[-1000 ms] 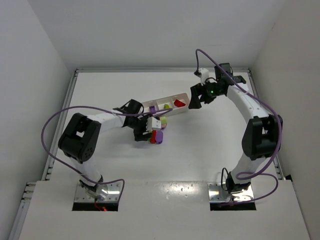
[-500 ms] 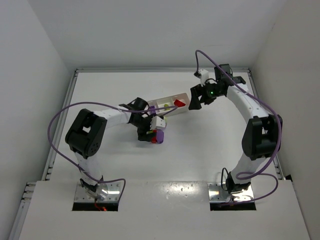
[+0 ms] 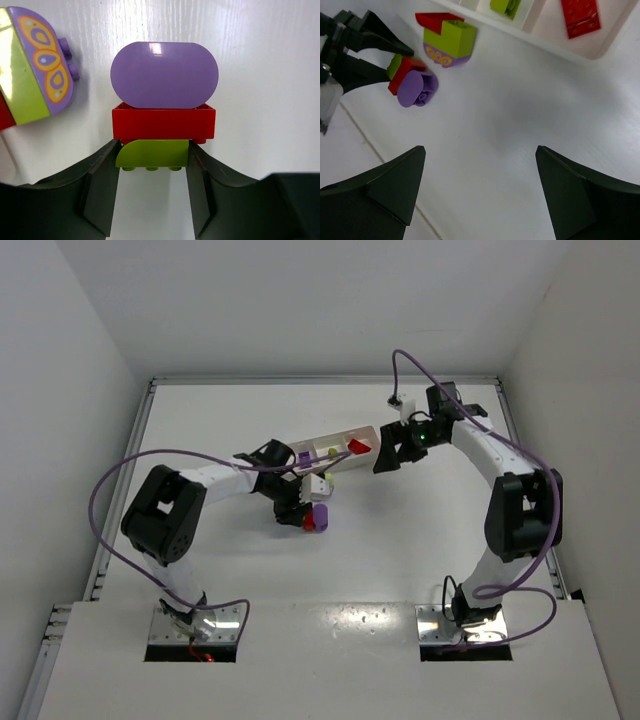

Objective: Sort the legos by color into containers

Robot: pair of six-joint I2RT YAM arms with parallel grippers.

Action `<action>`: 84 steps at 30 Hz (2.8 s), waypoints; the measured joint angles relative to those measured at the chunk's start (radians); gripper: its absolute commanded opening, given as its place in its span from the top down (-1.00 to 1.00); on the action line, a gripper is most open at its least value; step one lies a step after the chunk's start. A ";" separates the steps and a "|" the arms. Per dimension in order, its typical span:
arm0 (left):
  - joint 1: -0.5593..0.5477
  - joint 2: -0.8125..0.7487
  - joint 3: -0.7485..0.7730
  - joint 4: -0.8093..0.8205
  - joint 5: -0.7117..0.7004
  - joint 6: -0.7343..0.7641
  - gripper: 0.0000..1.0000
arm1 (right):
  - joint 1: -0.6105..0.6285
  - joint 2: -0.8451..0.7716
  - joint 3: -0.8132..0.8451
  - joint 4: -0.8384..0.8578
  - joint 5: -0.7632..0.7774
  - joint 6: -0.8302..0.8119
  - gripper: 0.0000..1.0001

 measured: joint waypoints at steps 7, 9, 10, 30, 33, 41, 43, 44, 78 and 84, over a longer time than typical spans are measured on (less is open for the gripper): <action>-0.053 -0.217 -0.074 0.098 -0.004 -0.198 0.49 | 0.013 -0.005 -0.167 0.042 -0.223 0.157 -0.85; -0.083 -0.255 -0.074 0.145 -0.014 -0.250 0.49 | 0.026 -0.005 -0.191 0.056 -0.289 0.204 -0.85; -0.094 -0.267 -0.074 0.165 -0.017 -0.270 0.49 | 0.034 -0.005 -0.197 0.065 -0.321 0.229 -0.85; -0.136 -0.281 -0.074 0.296 -0.084 -0.385 0.49 | 0.131 0.101 -0.172 0.178 -0.515 0.400 -0.59; -0.140 -0.282 -0.074 0.308 -0.088 -0.393 0.49 | 0.142 0.105 -0.161 0.181 -0.515 0.398 -0.13; -0.142 -0.310 -0.077 0.318 -0.103 -0.409 0.49 | 0.134 0.109 -0.152 0.193 -0.523 0.417 0.95; -0.143 -0.322 -0.090 0.327 -0.109 -0.412 0.49 | 0.132 0.109 -0.152 0.193 -0.529 0.416 1.00; -0.143 -0.329 -0.099 0.335 -0.111 -0.415 0.49 | 0.129 0.109 -0.152 0.191 -0.530 0.413 1.00; -0.002 -0.567 -0.285 0.344 -0.346 -0.640 0.52 | 0.163 0.366 0.458 0.157 -0.097 0.313 1.00; 0.062 -0.615 -0.297 0.343 -0.375 -0.686 0.52 | 0.246 0.431 0.468 0.152 -0.094 0.313 0.98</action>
